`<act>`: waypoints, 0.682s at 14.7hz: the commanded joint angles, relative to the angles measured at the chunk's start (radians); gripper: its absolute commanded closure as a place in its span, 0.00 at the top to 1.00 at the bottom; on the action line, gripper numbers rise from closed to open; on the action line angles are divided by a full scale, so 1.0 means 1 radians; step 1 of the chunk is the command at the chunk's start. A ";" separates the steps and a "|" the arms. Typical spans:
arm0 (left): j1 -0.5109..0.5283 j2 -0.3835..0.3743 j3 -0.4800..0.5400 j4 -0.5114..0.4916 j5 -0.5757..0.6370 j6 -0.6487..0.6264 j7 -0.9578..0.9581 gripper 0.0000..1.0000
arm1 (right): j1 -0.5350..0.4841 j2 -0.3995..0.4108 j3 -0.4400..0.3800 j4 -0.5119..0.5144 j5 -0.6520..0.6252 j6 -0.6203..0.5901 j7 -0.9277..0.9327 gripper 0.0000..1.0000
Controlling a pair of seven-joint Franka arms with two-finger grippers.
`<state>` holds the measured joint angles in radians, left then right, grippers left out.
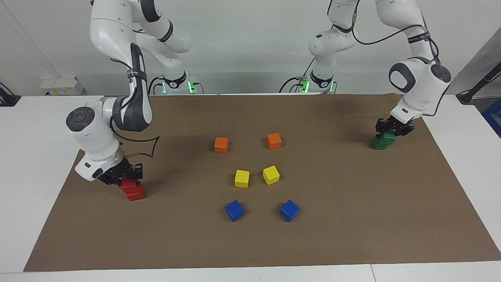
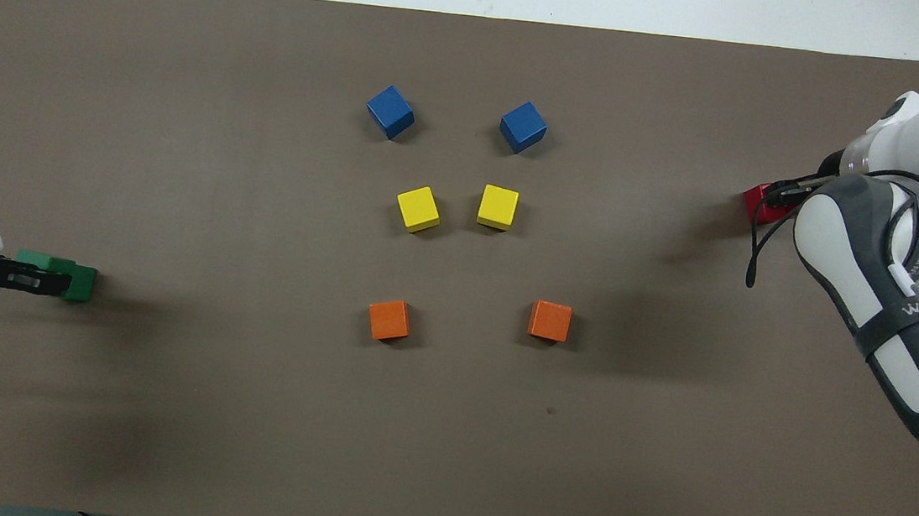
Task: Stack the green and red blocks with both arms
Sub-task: 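Lower the green cube onto the green while the right gripper stacks red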
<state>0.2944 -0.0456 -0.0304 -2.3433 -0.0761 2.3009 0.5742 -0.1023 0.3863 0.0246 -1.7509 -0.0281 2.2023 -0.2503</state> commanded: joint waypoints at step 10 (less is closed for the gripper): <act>-0.024 -0.013 -0.013 0.212 -0.017 -0.226 0.029 1.00 | -0.019 -0.027 0.011 -0.039 0.011 0.025 -0.040 0.15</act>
<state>0.2914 -0.0508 -0.0454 -2.2352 -0.0780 2.1877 0.5965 -0.1024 0.3859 0.0246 -1.7516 -0.0281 2.2031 -0.2505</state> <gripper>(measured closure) 0.000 0.449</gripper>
